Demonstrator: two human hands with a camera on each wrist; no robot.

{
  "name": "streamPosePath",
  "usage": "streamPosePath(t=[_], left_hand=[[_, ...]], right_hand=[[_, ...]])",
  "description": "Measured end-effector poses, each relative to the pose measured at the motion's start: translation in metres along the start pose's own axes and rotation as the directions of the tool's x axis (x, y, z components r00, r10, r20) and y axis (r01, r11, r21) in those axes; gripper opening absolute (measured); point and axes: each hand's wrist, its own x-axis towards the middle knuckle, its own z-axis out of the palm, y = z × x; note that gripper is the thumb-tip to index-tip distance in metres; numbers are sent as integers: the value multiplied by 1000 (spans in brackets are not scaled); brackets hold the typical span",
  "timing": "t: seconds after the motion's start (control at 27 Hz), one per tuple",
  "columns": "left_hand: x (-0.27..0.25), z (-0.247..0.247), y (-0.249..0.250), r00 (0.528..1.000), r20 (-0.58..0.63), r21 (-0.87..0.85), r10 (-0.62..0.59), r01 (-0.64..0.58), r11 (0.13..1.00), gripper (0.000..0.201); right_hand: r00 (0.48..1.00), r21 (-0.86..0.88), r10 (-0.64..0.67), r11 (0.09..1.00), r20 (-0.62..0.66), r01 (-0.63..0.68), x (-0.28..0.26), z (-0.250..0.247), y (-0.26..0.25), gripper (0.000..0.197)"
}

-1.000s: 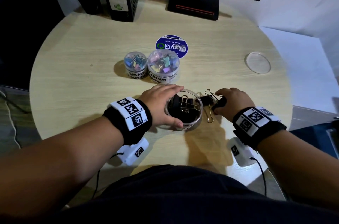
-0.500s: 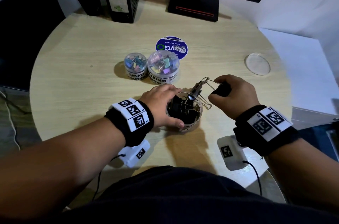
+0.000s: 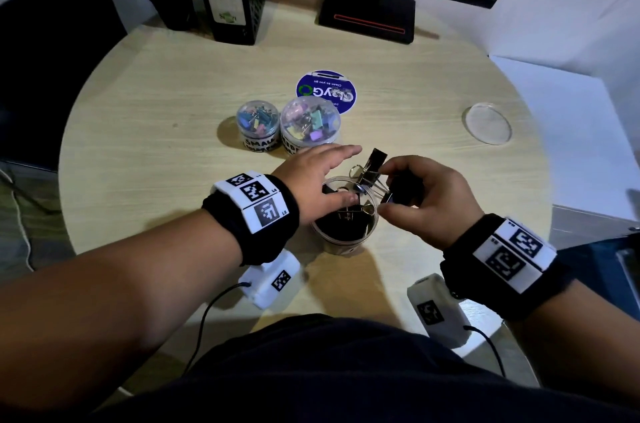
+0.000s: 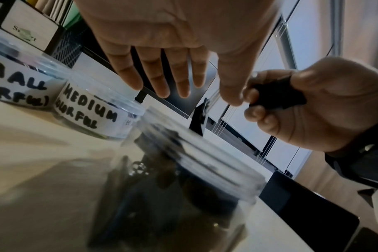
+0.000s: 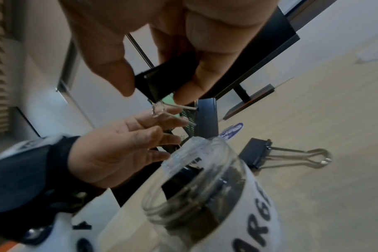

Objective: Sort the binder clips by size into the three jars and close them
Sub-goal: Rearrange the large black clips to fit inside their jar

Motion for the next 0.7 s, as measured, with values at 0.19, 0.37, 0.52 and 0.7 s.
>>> streamPosePath(t=[0.19, 0.37, 0.52, 0.7], left_hand=[[2, 9, 2, 992, -75, -178, 100, -111, 978, 56], [3, 8, 2, 999, -36, -254, -31, 21, 967, 22], [0, -2, 0, 998, -49, -48, -30, 28, 998, 26], [0, -4, -7, 997, -21, 134, -74, 76, 988, 25]], right_hand=[[998, 231, -65, 971, 18, 59, -3, -2, -16, 38], [998, 217, -66, 974, 20, 60, -1, -1, -18, 40], [999, -69, -8, 998, 36, 10, 4, 0, -8, 35], [993, -429, 50, 903, 108, 1, 5, 12, -6, 37]])
